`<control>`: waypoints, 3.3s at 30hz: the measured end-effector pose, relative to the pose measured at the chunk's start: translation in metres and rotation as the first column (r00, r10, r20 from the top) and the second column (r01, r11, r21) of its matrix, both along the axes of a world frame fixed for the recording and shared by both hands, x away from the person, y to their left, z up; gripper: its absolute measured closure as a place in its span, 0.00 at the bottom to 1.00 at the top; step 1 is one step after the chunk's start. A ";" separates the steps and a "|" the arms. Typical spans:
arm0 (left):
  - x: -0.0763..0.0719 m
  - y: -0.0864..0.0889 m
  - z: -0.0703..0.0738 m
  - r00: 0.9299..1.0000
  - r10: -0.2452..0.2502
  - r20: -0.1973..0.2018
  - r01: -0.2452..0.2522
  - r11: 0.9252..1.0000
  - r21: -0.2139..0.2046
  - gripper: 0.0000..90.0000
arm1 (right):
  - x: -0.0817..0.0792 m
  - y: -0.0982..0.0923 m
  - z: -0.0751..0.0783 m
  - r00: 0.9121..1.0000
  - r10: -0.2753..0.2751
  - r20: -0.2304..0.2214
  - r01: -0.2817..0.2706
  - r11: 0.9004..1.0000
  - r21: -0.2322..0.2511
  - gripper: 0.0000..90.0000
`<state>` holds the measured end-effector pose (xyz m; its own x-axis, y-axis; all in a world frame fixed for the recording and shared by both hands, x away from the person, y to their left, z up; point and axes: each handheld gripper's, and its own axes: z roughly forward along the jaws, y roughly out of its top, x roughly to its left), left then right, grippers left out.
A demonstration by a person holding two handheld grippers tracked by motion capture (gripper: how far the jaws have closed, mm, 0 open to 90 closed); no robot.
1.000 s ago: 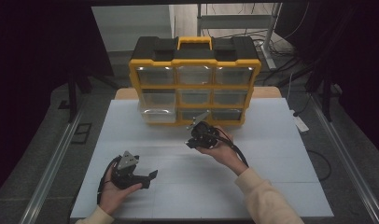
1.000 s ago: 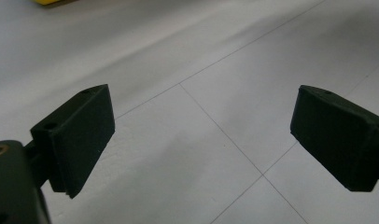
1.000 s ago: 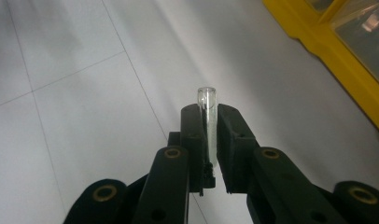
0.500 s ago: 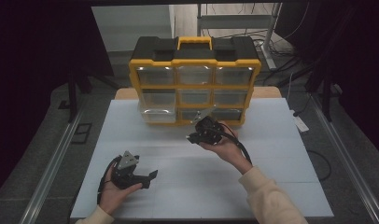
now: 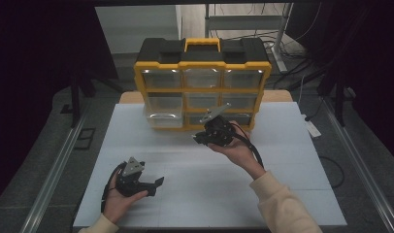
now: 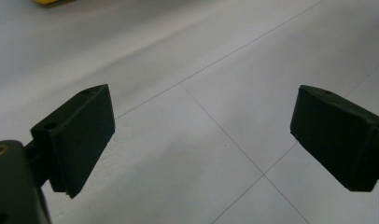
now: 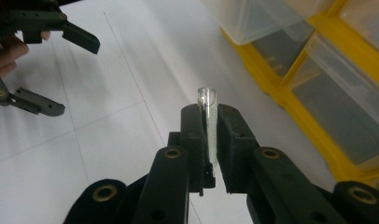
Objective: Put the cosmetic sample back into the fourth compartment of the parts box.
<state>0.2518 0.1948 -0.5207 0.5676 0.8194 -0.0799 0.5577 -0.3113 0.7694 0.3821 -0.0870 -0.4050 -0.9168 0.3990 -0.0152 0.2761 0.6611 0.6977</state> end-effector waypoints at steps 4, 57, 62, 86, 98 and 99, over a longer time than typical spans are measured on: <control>0.000 0.000 0.000 1.000 -0.001 0.000 0.001 1.000 0.002 0.08 | -0.001 0.000 0.006 1.000 0.001 0.009 -0.001 1.000 0.013 0.91; 0.000 0.001 0.001 1.000 -0.003 0.006 0.003 1.000 -0.010 0.08 | 0.035 0.027 0.077 0.994 -0.042 0.098 0.030 0.992 0.124 0.91; 0.000 0.002 0.002 1.000 -0.002 0.008 0.003 1.000 -0.016 0.08 | 0.041 0.036 0.079 0.995 -0.046 0.091 0.035 0.992 0.117 0.91; 0.000 0.003 0.001 1.000 -0.003 0.004 0.003 1.000 -0.021 0.08 | 0.062 0.084 0.078 0.997 -0.023 0.073 0.015 0.995 0.103 0.91; -0.001 0.003 0.001 1.000 -0.004 0.005 0.004 1.000 -0.019 0.08 | 0.068 0.089 0.069 0.997 -0.042 0.064 0.035 0.994 0.103 0.62; -0.001 0.003 0.001 1.000 -0.004 0.005 0.004 1.000 -0.019 0.08 | 0.068 0.089 0.069 0.997 -0.040 0.071 0.033 0.994 0.103 0.58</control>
<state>0.2510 0.1981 -0.5196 0.5713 0.8155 -0.0926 0.5530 -0.2990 0.7777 0.4497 0.0023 -0.3363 -0.8995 0.4351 -0.0388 0.2449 0.5758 0.7801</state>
